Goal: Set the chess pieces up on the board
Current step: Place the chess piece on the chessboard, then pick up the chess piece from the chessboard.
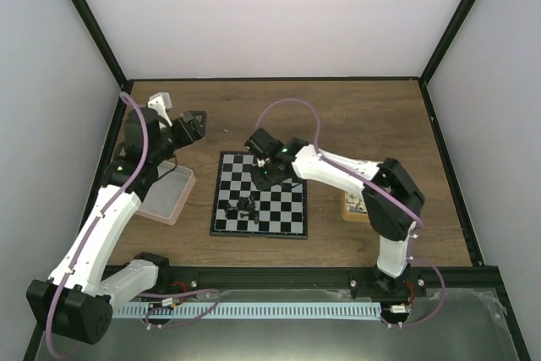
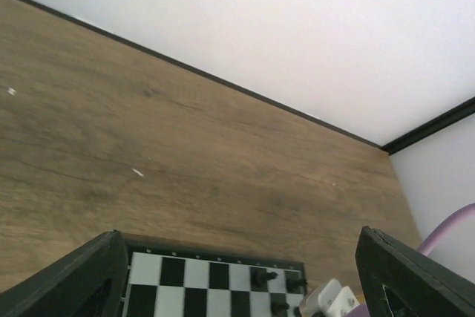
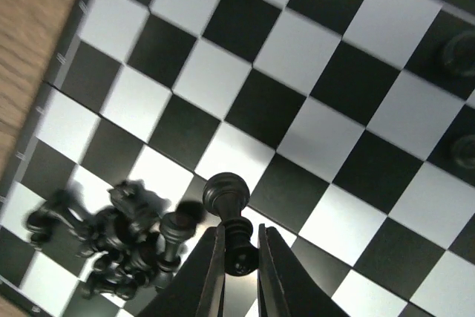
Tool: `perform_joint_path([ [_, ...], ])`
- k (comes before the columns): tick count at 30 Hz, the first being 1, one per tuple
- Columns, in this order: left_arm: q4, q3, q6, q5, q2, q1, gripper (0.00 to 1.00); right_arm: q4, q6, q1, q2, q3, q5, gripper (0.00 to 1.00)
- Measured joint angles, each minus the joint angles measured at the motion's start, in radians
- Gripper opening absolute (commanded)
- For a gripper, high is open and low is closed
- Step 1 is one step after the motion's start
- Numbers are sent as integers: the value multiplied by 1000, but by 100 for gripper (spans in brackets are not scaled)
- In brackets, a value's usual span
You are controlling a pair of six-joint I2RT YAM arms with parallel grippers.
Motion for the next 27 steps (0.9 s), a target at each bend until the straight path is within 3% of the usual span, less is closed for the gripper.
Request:
perform_joint_path([
  [11,-52,16,185,-168,-5,0,87,-158,-39,26,126,113,61,32],
  [27,-32,63,217,-219,93,0,87,-69,-33,27,129,96,63,33],
])
